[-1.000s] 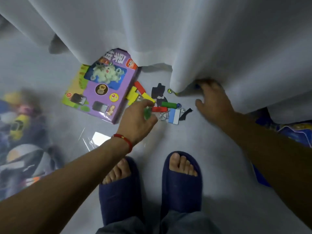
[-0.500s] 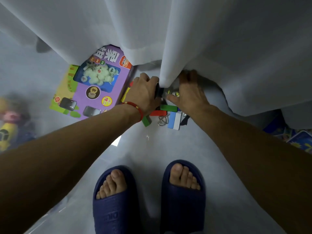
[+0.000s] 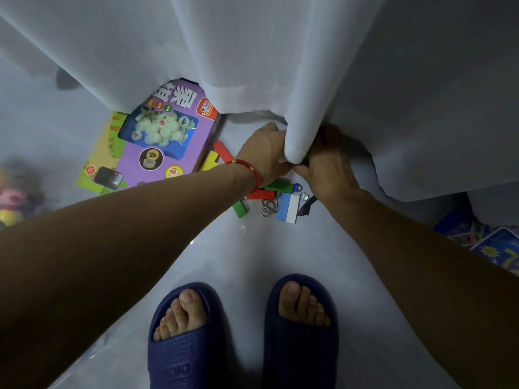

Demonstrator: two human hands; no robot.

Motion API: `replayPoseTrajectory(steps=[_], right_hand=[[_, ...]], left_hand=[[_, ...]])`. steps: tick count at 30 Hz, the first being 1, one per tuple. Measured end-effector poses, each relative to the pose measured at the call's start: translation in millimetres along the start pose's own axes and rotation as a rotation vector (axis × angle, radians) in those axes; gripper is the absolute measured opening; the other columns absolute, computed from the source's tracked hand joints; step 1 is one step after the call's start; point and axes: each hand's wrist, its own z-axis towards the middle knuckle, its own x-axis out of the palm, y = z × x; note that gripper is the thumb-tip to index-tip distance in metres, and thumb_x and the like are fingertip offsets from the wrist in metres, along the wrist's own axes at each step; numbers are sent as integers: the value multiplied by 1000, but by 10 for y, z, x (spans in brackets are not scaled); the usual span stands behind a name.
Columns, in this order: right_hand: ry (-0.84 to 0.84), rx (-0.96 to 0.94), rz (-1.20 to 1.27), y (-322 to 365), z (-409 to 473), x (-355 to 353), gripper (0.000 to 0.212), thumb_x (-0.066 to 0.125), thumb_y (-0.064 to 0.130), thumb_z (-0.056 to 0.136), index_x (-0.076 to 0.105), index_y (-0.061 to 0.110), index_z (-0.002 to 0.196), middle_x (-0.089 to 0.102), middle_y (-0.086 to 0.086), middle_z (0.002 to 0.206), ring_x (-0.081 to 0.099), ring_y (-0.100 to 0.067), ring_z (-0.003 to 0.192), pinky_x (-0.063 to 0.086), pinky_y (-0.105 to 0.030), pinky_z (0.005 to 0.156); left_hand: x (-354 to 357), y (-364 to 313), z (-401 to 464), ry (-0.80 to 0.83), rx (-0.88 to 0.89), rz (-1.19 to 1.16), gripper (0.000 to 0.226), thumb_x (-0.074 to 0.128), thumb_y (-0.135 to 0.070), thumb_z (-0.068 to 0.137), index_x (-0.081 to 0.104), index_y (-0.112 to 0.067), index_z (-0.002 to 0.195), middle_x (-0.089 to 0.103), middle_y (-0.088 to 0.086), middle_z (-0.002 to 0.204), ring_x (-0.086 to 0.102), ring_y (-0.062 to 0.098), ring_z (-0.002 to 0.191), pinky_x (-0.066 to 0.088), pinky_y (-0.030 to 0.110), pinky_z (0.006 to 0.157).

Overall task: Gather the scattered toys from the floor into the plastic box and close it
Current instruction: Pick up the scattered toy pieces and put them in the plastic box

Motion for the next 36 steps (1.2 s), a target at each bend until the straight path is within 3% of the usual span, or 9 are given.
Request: replayPoseTrajectory(steps=[4, 7, 15, 20, 24, 27, 31, 34, 36], right_hand=[[-224, -20, -62, -30, -163, 22, 73, 86, 34, 75, 55, -4, 129, 60, -31, 116, 61, -47, 104, 53, -53, 93], [-230, -15, -154, -59, -232, -6, 78, 73, 53, 80, 46, 11, 139, 54, -22, 133, 54, -43, 121, 49, -55, 99], [-212, -37, 23, -86, -134, 206, 56, 78, 23, 84, 58, 3, 132, 58, -24, 131, 54, -46, 122, 43, -56, 106], [-212, 13, 91, -185, -285, 186, 30, 73, 22, 91, 67, 10, 117, 60, -15, 126, 53, -34, 120, 46, -43, 106], [-274, 5, 138, -181, -445, 168, 18, 68, 12, 93, 70, 3, 108, 64, -18, 114, 58, -31, 110, 49, -35, 96], [-279, 167, 341, -149, -551, 102, 19, 65, 11, 95, 72, 5, 111, 68, -14, 113, 65, -24, 100, 51, -20, 83], [-274, 457, 846, -25, -724, -244, 20, 71, 10, 90, 74, 10, 109, 74, -1, 96, 67, 1, 73, 48, -4, 60], [-167, 239, 1034, 236, -900, -537, 20, 71, 9, 89, 74, 12, 109, 74, 5, 97, 69, 2, 85, 56, -14, 76], [-112, 68, 927, 372, -1017, -596, 17, 70, 15, 91, 74, 14, 108, 75, 4, 98, 71, -4, 88, 60, -23, 80]], left_hand=[[75, 26, 8, -51, -31, 52, 21, 61, -9, 86, 69, -4, 105, 64, 20, 104, 58, 37, 97, 48, 44, 84], [69, 42, -22, -112, -76, 12, 20, 64, -16, 89, 68, -5, 105, 66, 17, 103, 59, 35, 97, 47, 38, 82], [3, 133, -240, -217, -281, -186, 11, 69, -13, 83, 72, -13, 93, 73, 2, 90, 66, 20, 85, 55, 34, 77], [37, 138, -352, -226, -411, -398, 6, 71, -17, 88, 72, -16, 94, 73, -2, 89, 70, 12, 81, 60, 33, 78], [41, 52, -439, -289, -524, -527, 5, 69, -15, 90, 71, -18, 92, 68, -11, 80, 64, -10, 63, 57, 14, 65], [3, -78, -560, -384, -570, -617, 7, 65, -19, 92, 71, -21, 91, 70, -9, 81, 67, -2, 66, 59, 19, 65], [-42, -331, -714, -394, -738, -1036, 15, 57, -13, 96, 70, -10, 87, 65, 7, 69, 64, 17, 61, 59, 25, 61], [-83, -501, -759, -143, -914, -1588, 20, 47, -10, 99, 64, -2, 91, 61, 8, 66, 58, 19, 60, 55, 26, 56], [-97, -523, -789, 126, -894, -1841, 32, 37, -16, 100, 65, -2, 92, 67, 10, 76, 63, 19, 64, 57, 30, 66]])
